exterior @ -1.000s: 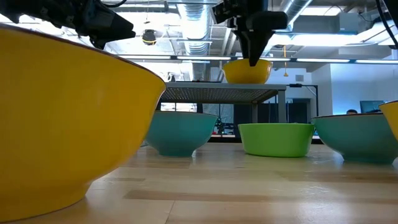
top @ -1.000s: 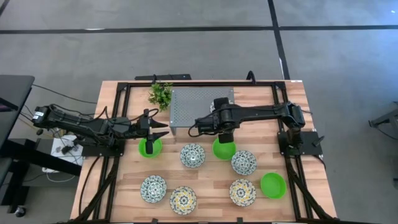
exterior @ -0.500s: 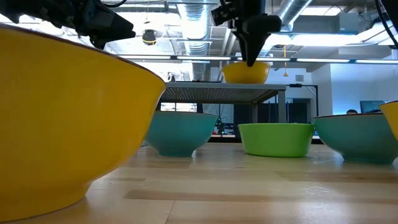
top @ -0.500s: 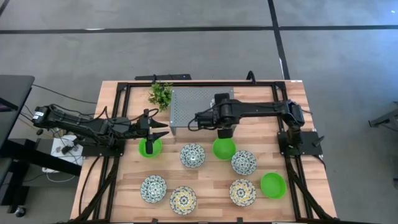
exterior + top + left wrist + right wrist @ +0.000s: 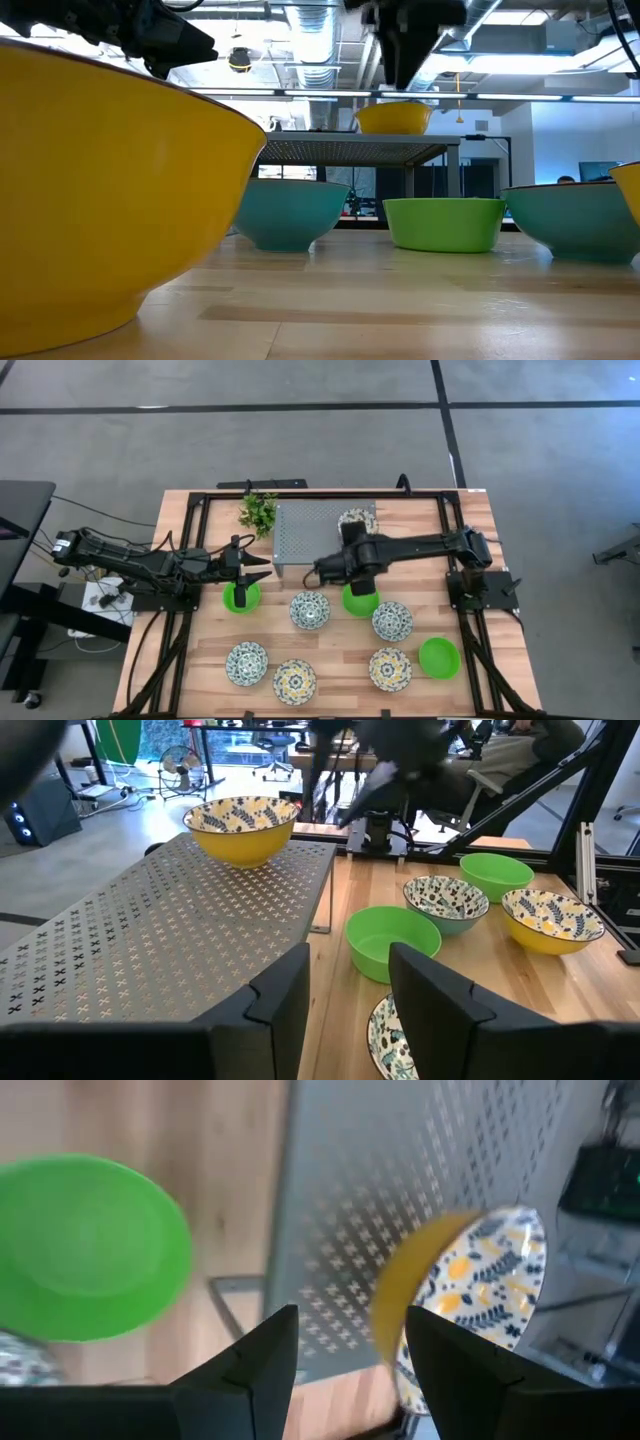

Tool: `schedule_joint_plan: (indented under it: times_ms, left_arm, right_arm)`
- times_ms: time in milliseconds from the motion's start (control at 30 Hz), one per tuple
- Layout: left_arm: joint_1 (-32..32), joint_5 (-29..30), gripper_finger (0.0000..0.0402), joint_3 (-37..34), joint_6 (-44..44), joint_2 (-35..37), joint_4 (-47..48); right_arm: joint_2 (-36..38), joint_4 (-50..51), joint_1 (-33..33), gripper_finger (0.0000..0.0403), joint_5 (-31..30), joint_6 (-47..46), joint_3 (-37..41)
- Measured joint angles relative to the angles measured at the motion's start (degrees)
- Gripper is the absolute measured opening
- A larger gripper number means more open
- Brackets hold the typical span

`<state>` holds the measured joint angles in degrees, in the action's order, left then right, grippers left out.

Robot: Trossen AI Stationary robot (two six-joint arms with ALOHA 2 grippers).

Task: Pick & Place Mini bowls
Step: Put the left green bowl on the shelf

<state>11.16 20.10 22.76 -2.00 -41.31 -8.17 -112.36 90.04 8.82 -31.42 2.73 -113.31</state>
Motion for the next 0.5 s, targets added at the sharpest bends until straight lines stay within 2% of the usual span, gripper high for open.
schedule_joint_plan:
  times_ms: [67,133,333,500]
  left_arm:
    - [0.0,0.0,0.014,0.0,0.0,0.0,0.0]
    - [0.0,0.0,0.014,0.0,0.0,0.0,0.0]
    - [0.0,0.0,0.014,0.0,0.0,0.0,0.0]
    - [0.0,0.0,0.014,0.0,-1.3,0.0,0.0]
  right_arm:
    - [0.0,0.0,2.5,0.0182,0.4,-2.2,-1.5]
    - [0.0,-0.1,4.8,0.0182,3.4,-5.6,-2.9]
    - [-0.4,-4.0,9.6,0.0182,18.9,-20.9,-3.3]
    - [-0.5,-5.8,12.1,0.0181,19.9,-25.3,2.3]
